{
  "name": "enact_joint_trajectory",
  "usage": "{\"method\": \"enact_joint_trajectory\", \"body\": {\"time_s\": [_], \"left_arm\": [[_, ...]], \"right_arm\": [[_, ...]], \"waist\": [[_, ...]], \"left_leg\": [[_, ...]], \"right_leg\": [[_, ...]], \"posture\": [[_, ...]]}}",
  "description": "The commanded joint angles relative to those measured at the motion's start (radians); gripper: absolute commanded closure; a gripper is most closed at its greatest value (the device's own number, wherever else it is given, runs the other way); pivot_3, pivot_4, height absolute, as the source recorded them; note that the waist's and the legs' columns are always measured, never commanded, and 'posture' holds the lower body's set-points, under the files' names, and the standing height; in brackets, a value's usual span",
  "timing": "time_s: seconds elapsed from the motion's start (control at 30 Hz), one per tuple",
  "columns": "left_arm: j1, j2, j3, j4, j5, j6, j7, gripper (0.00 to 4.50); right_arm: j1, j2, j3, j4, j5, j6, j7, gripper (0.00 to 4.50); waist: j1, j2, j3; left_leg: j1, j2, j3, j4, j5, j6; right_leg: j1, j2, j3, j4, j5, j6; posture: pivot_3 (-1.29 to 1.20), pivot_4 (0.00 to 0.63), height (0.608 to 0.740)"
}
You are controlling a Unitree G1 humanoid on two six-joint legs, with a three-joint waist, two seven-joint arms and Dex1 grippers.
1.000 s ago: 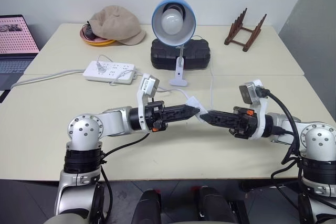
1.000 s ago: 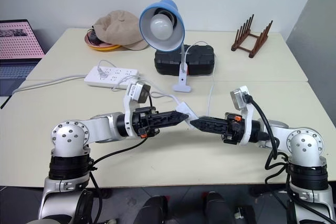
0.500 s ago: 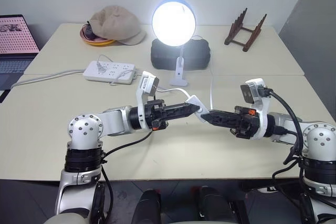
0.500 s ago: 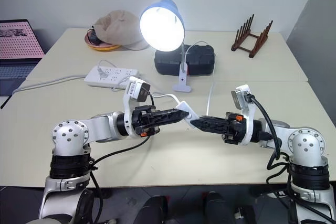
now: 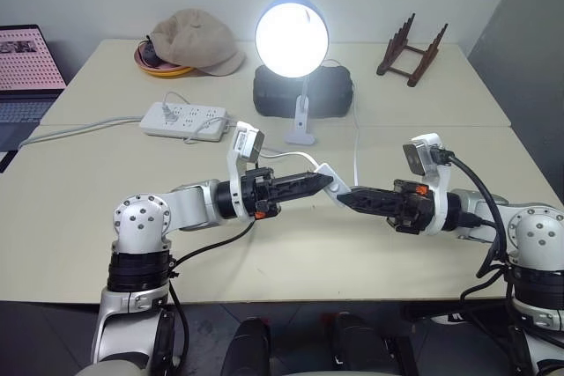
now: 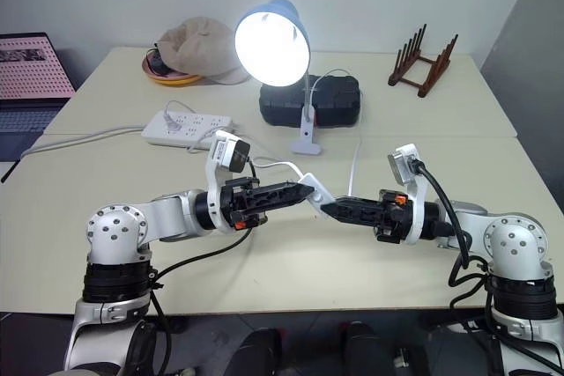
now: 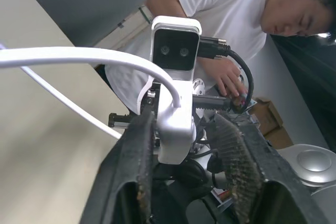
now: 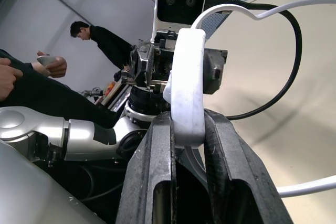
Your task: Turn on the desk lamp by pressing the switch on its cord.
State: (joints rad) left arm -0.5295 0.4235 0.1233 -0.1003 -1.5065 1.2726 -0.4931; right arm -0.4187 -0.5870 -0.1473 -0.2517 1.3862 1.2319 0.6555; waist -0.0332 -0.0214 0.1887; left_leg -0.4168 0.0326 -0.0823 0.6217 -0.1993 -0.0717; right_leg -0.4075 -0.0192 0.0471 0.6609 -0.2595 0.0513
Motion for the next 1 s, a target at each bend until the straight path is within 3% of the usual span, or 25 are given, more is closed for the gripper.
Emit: {"method": "enact_joint_trajectory", "body": {"time_s": [0.03, 0.13, 0.23, 0.3, 0.43, 0.6, 0.73, 0.8, 1.0], "left_arm": [[0.024, 0.082, 0.037, -0.025, 0.094, -0.054, -0.058, 1.60], [0.039, 0.131, 0.035, -0.037, 0.181, -0.105, -0.097, 0.99], [0.062, 0.228, 0.013, -0.092, 0.358, -0.225, -0.172, 0.39], [0.071, 0.254, 0.011, -0.116, 0.408, -0.262, -0.199, 0.05], [0.089, 0.342, -0.048, -0.223, 0.570, -0.401, -0.319, 0.05], [0.102, 0.364, -0.131, -0.258, 0.763, -0.577, -0.401, 0.05], [0.117, 0.355, -0.154, -0.240, 0.827, -0.640, -0.443, 0.05], [0.117, 0.354, -0.166, -0.207, 0.876, -0.674, -0.454, 0.00], [0.106, 0.360, -0.161, -0.112, 0.930, -0.693, -0.493, 0.00]], "right_arm": [[-0.031, -0.021, 0.026, -0.018, -0.083, -0.051, 0.036, 4.13], [-0.054, -0.034, 0.080, 0.006, -0.217, -0.114, 0.057, 4.13], [-0.107, -0.046, 0.214, 0.100, -0.502, -0.291, 0.048, 4.13], [-0.132, -0.042, 0.262, 0.148, -0.613, -0.367, 0.056, 4.13], [-0.225, -0.066, 0.474, 0.275, -0.946, -0.594, 0.112, 4.13], [-0.304, -0.026, 0.591, 0.419, -1.168, -0.767, 0.143, 4.13], [-0.313, -0.009, 0.609, 0.482, -1.241, -0.851, 0.197, 4.13], [-0.290, -0.022, 0.581, 0.452, -1.217, -0.848, 0.259, 3.43], [-0.191, -0.088, 0.456, 0.267, -1.123, -0.725, 0.326, 2.23]], "waist": [[-0.002, 0.000, 0.000], [-0.002, 0.000, 0.000], [-0.002, 0.000, 0.000], [-0.002, 0.000, 0.000], [0.001, 0.000, 0.000], [0.001, 0.000, 0.001], [0.001, 0.000, 0.001], [0.001, 0.000, 0.001], [0.002, 0.000, 0.001]], "left_leg": [[0.000, 0.000, 0.000, 0.000, 0.000, 0.000], [0.000, 0.000, 0.000, -0.002, 0.000, 0.000], [0.000, 0.000, 0.000, -0.002, 0.000, 0.000], [0.000, 0.000, 0.001, -0.003, 0.000, 0.000], [-0.001, 0.000, 0.002, -0.007, 0.000, -0.001], [-0.001, 0.000, 0.002, -0.012, 0.000, -0.001], [-0.001, 0.000, 0.002, -0.013, 0.000, -0.001], [-0.001, 0.000, 0.002, -0.013, 0.000, -0.001], [-0.001, 0.000, 0.002, -0.012, 0.000, -0.001]], "right_leg": [[0.000, 0.000, 0.000, 0.000, 0.000, 0.000], [-0.002, 0.000, 0.000, 0.000, 0.000, 0.000], [-0.002, 0.000, 0.000, 0.000, 0.000, -0.001], [-0.003, 0.000, 0.000, -0.001, -0.001, -0.003], [-0.004, -0.001, 0.001, -0.004, 0.000, 0.000], [-0.005, -0.001, 0.000, -0.005, 0.001, 0.001], [-0.005, -0.001, 0.000, -0.005, 0.001, -0.001], [-0.005, -0.001, 0.000, -0.005, 0.001, 0.000], [-0.005, -0.001, 0.000, -0.003, 0.000, 0.001]], "posture": [[0.00, 0.150, 0.740], [0.00, 0.150, 0.740], [0.00, 0.150, 0.740], [0.00, 0.150, 0.740], [0.00, 0.150, 0.740], [0.00, 0.150, 0.740], [0.00, 0.150, 0.740], [0.00, 0.150, 0.740], [0.00, 0.150, 0.740]]}}
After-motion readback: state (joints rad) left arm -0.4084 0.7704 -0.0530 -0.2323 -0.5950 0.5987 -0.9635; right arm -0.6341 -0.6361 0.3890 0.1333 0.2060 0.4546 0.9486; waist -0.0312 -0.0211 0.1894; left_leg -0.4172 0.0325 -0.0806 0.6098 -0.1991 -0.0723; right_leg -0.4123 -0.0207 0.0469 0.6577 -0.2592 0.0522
